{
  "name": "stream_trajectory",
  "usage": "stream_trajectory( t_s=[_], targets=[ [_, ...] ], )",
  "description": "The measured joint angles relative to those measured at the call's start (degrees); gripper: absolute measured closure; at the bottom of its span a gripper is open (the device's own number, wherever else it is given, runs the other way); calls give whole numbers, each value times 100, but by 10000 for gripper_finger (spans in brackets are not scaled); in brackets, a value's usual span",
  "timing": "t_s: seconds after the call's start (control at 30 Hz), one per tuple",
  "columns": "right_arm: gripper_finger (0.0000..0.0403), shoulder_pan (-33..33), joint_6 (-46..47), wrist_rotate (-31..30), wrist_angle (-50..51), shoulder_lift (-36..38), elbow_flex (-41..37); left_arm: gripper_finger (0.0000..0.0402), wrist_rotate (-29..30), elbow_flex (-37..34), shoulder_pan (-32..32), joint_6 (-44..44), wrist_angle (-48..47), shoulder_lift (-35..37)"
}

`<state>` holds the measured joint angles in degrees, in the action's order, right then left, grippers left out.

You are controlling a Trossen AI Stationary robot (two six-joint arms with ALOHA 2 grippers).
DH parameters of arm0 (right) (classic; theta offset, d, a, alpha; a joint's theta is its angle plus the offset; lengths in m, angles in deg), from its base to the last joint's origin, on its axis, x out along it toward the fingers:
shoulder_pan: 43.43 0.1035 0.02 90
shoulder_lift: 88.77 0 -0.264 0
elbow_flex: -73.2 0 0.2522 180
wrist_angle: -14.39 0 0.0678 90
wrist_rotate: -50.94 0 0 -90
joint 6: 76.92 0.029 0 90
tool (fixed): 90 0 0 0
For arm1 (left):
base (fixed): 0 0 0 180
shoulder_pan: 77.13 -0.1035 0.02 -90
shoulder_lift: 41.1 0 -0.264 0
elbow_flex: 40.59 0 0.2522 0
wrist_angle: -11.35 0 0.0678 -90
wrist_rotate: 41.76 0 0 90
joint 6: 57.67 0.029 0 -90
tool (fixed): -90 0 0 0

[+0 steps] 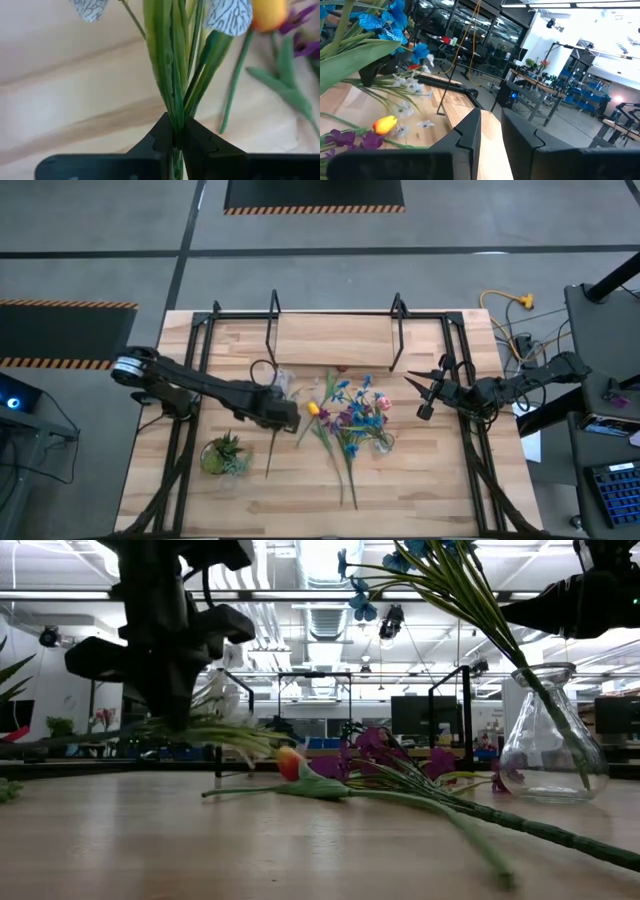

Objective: Pick and place flowers into a vace then onto a shelf
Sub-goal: Put the white flowers into the left transparent vase

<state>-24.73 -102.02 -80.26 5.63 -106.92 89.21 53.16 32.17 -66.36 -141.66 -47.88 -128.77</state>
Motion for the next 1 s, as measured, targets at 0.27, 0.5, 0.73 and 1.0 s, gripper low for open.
stream_trajectory(
  t_s=[0.27, 0.5, 0.73, 1.0],
  targets=[
    [337, 0, 0, 0, -2, 0, 0, 393, 4, 2, 4, 217, -63, 513],
    [343, 0, 0, -1, -2, 0, 0, 393, 338, 11, 9, 642, -63, 1183],
    [344, 1, 1, -1, -2, 0, 0, 393, 512, 11, 9, 1574, -62, 1839],
    [344, 1, 2, 1, -2, 0, 0, 393, 669, 11, 345, 4225, 454, 2422]
  ],
)
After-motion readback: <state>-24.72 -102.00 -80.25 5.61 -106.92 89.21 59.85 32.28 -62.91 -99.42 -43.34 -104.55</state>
